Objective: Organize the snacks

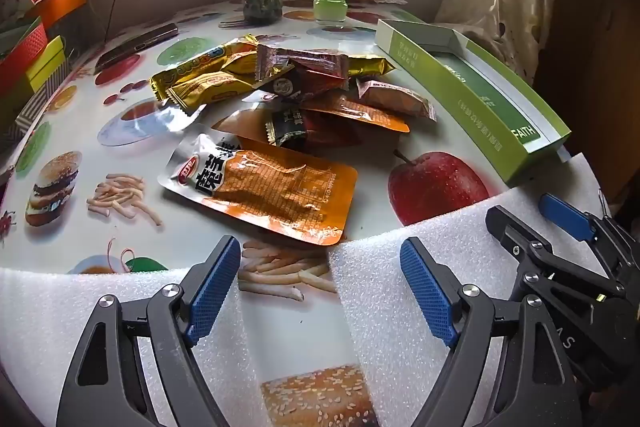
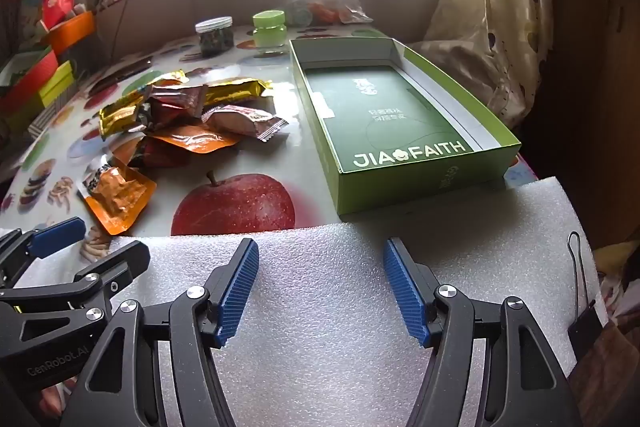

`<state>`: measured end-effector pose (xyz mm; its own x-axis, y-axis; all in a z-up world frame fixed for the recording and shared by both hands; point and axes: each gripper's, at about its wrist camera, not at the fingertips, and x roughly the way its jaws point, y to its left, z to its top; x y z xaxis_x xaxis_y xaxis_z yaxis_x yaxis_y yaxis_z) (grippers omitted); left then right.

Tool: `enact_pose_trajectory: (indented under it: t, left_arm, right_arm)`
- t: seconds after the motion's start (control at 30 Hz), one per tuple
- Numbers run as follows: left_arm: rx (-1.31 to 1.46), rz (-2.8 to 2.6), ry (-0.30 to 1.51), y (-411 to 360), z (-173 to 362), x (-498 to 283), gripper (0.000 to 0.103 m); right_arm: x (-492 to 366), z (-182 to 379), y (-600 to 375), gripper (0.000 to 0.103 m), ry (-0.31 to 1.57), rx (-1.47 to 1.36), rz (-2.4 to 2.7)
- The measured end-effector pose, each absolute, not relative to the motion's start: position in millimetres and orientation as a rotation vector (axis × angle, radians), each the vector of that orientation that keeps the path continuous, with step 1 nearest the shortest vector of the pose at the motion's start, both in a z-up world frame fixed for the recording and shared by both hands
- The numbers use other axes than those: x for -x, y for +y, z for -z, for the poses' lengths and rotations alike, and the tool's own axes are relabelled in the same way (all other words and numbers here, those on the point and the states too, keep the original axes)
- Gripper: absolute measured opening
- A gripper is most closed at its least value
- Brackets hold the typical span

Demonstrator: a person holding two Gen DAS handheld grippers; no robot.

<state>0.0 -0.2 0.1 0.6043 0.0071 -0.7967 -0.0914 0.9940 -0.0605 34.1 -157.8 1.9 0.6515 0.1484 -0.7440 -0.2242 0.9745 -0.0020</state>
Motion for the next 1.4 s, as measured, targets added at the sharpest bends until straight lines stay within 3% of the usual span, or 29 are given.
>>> enact_pose_trajectory:
  t: [1.4]
  left_arm:
    - [0.113,-0.049,0.913,0.4,0.0,0.3,0.082]
  right_arm:
    - [-33.1,-2.4,-158.7,0.065,0.822,0.091,-0.213]
